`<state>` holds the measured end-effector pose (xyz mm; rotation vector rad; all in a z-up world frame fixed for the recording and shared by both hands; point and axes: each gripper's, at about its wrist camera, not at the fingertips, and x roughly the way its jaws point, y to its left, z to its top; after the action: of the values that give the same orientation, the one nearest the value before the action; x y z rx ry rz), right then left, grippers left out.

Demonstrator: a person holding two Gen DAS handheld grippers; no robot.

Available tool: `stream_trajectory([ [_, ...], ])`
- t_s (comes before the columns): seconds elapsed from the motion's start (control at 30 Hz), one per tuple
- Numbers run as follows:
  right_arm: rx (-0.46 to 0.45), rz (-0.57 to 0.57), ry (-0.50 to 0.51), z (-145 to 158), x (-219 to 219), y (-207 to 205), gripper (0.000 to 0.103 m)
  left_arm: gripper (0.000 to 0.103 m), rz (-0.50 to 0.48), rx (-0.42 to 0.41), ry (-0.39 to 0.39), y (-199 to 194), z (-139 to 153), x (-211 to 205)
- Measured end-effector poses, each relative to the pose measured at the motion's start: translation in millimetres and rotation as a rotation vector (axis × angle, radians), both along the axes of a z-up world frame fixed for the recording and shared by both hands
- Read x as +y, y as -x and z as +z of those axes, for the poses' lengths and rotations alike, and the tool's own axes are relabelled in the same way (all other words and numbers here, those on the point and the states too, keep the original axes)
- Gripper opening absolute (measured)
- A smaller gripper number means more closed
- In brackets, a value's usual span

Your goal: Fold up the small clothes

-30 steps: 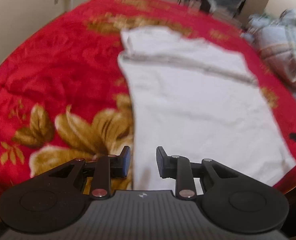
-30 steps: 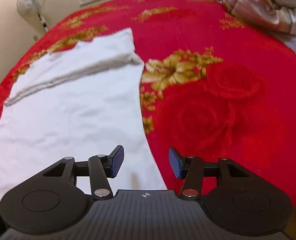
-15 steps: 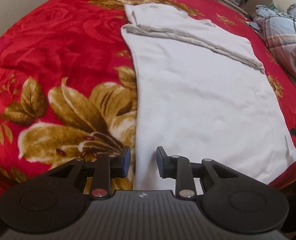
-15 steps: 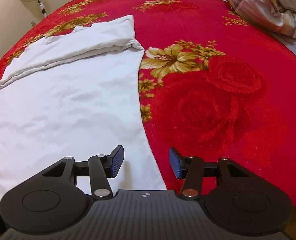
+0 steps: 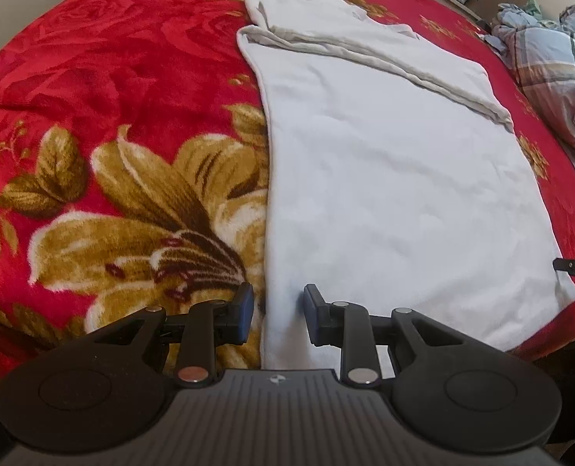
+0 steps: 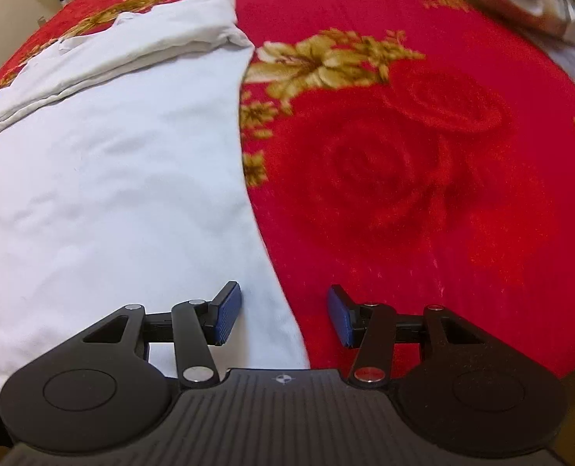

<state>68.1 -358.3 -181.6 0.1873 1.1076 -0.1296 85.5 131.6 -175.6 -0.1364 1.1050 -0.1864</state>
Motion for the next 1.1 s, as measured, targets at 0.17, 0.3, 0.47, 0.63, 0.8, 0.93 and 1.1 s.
stream_trajectory([
  [0.17, 0.003, 0.014, -0.017, -1.8, 0.6, 4.2, 0.044, 0.022, -0.021, -0.001, 0.003, 3.6, -0.2, -2.1],
  [0.3, 0.01, 0.024, -0.043, 0.3, 1.3, 7.3, 0.036, 0.022, -0.029, 0.016, 0.011, 8.1, -2.0, -2.3],
  [0.47, 0.024, 0.037, -0.046, 0.6, 3.4, 11.0, 0.037, 0.022, -0.033, 0.03, 0.006, 13.3, -4.0, -4.4],
  [0.63, 0.021, 0.041, -0.046, 0.7, 3.9, 10.6, 0.032, 0.022, -0.038, 0.023, -0.008, 13.6, -3.3, -6.6],
  [0.8, 0.011, 0.059, -0.05, 2.6, 5.5, 10.8, 0.015, 0.016, -0.041, 0.015, -0.016, 14.9, -2.1, -7.3],
  [0.93, 0.003, 0.064, -0.057, 4.8, 5.1, 11.2, 0.008, 0.009, -0.055, 0.003, -0.021, 16.4, -0.3, -9.3],
  [1.1, -0.035, 0.066, -0.082, 11.8, 3.3, 13.5, 0.005, 0.004, -0.062, -0.043, -0.001, 19.4, 9.7, -9.4],
])
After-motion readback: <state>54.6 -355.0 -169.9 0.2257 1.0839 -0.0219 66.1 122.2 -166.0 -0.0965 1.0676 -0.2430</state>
